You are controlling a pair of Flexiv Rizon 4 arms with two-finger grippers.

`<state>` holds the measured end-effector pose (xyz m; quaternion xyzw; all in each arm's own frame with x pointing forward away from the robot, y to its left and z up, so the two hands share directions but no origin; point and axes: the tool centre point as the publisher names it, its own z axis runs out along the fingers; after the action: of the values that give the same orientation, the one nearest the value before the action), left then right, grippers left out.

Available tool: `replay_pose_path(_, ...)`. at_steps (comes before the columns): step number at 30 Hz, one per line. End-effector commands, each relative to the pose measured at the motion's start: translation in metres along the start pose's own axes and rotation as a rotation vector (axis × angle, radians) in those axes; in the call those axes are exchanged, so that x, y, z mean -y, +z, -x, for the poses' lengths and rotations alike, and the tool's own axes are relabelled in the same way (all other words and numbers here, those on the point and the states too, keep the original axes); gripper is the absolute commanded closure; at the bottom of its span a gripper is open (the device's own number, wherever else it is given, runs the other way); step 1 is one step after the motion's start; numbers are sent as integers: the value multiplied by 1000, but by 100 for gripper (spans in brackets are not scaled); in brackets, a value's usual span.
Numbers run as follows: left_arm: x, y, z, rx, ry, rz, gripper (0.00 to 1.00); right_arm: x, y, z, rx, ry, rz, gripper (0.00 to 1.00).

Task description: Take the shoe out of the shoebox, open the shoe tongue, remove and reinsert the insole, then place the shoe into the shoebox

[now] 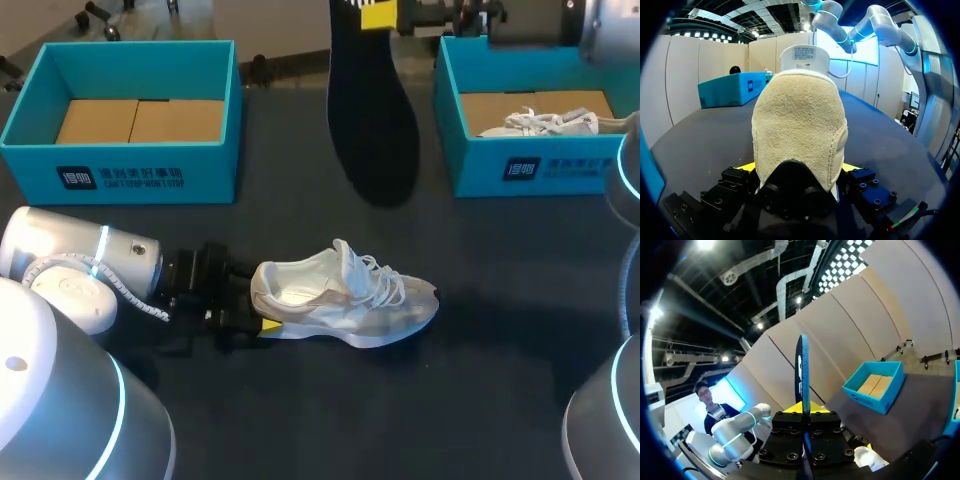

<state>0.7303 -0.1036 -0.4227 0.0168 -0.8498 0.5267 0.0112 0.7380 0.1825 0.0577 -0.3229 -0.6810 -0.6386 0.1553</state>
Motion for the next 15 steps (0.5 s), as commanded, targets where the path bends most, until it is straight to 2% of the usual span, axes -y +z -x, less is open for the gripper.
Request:
replay_pose_path(1, 0, 0, 1, -2, -1, 3, 100, 15, -9, -15, 51, 14, 15, 100)
replay_pose_path(11, 0, 0, 1, -2, -1, 3, 100, 42, -21, -34, 96, 24, 44, 100)
replay_pose_path(15, 0, 0, 1, -2, -1, 3, 100, 51, -25, -38, 35, 14, 21, 100)
